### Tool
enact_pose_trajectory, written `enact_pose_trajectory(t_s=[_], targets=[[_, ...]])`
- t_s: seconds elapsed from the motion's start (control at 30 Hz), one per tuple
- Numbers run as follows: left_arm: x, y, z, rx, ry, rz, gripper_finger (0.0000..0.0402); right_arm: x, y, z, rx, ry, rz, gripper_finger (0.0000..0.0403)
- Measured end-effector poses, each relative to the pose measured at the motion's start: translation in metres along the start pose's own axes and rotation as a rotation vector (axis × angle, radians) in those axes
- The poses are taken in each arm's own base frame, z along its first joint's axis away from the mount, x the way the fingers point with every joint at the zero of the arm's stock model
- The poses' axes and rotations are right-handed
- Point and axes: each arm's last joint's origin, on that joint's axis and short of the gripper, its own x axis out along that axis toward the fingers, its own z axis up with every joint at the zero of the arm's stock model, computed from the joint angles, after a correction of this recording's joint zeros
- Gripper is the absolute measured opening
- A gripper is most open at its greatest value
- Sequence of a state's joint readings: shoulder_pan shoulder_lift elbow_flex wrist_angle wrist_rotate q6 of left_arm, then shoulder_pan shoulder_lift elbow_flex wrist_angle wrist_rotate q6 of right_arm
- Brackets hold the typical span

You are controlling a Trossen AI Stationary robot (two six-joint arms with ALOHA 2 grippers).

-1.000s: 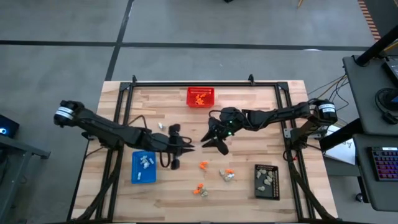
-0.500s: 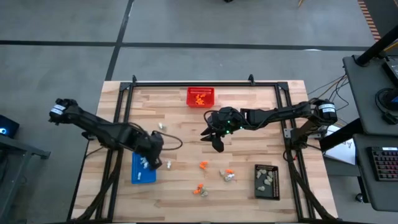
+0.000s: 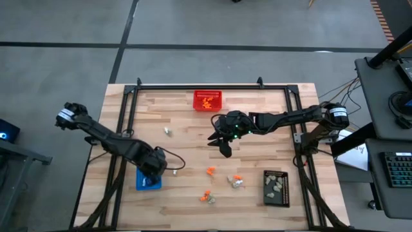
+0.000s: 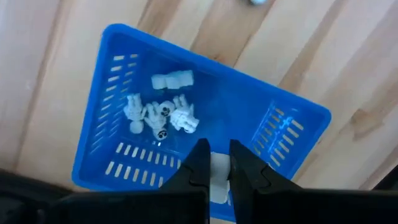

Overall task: Sort Halloween decoration
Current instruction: Put the white skeleton toy into the blue bin

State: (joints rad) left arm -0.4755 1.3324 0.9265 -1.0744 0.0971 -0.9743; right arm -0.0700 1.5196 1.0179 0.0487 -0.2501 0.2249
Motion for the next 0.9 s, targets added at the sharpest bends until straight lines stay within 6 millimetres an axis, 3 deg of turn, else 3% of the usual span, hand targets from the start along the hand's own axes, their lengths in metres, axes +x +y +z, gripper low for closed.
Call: enact_pose_trajectory(t_s=[0.33, 0.7, 0.9], targets=[[0.005, 0.004, -0.006, 0.018, -0.151, -0.140, 0.0000, 0.000, 0.000, -0.002, 0.001, 0.005, -0.001, 0.0116], [0.031, 0.021, -0.014, -0.080, -0.093, -0.101, 0.0000, 0.001, 0.002, -0.003, -0.009, 0.009, 0.003, 0.0114], [0.035, 0.023, -0.015, -0.097, -0.091, -0.089, 0.0015, 0.001, 0.002, -0.003, -0.009, 0.008, 0.003, 0.0114]])
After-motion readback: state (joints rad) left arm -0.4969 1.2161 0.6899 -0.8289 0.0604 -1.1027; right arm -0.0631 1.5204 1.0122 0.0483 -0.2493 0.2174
